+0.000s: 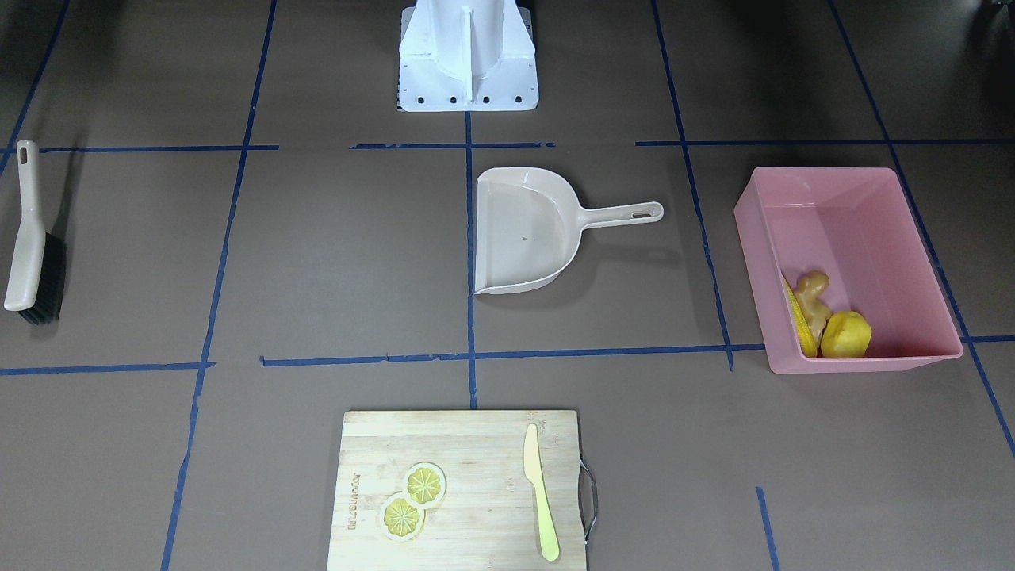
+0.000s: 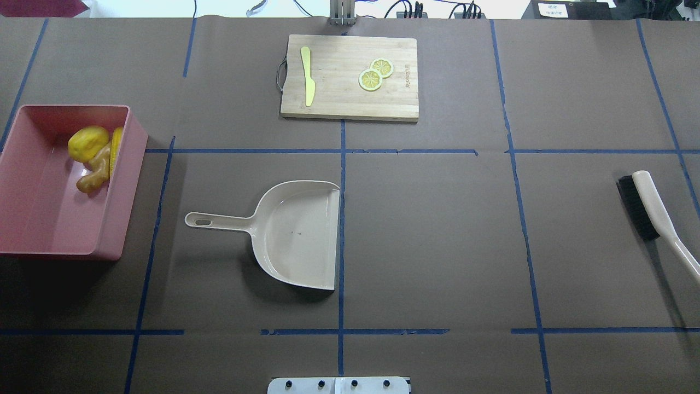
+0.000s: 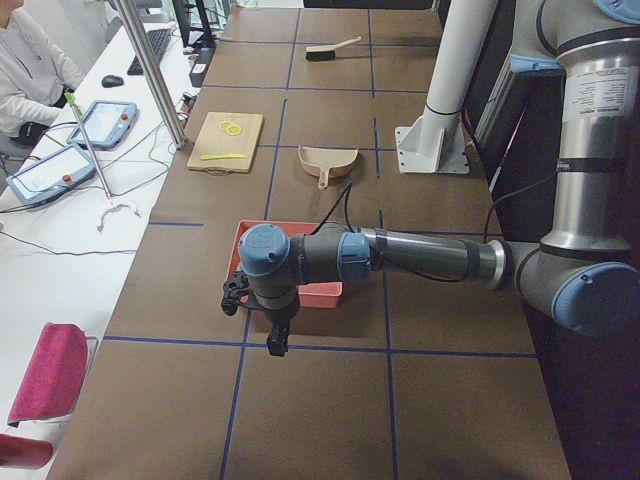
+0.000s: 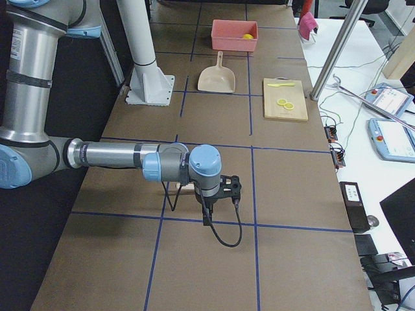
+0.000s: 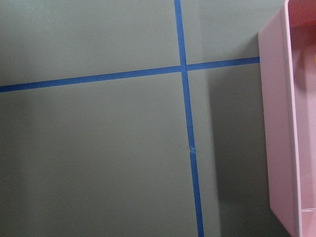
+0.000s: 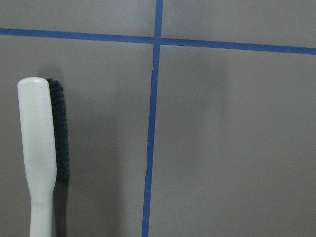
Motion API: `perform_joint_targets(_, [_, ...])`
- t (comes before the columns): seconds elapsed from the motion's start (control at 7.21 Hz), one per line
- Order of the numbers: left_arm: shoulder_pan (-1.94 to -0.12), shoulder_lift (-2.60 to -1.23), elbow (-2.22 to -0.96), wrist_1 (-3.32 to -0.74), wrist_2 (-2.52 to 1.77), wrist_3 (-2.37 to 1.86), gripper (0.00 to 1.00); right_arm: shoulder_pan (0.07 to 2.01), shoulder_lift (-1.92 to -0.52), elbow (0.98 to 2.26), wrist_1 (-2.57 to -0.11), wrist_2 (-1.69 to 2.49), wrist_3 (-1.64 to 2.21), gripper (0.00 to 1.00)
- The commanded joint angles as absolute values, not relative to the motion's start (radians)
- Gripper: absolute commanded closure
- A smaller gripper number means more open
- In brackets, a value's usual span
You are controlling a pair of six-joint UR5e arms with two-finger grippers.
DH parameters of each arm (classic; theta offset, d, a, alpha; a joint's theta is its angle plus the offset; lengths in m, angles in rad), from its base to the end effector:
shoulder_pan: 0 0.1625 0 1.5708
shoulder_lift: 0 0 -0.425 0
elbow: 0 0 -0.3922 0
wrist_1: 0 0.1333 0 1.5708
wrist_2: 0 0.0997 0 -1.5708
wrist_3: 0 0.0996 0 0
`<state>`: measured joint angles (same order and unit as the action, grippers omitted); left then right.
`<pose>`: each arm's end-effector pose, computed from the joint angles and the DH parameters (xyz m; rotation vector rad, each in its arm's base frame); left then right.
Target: Sweep and dump trash into bin
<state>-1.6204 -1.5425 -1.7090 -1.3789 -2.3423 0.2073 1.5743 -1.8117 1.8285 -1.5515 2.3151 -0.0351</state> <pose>-0.0872 -0.4676 0.6236 0.0215 0.7751 0.1181 0.0672 -0.3928 0.6383 0.0488 -0.7435 -0.0436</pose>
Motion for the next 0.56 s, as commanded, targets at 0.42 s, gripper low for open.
perform_joint_targets(0.42, [-1.615, -1.542, -1.712, -1.379, -2.344, 0.207, 0.0, 1.551, -1.812, 1.825, -1.554, 2.319, -0.035, 0.0])
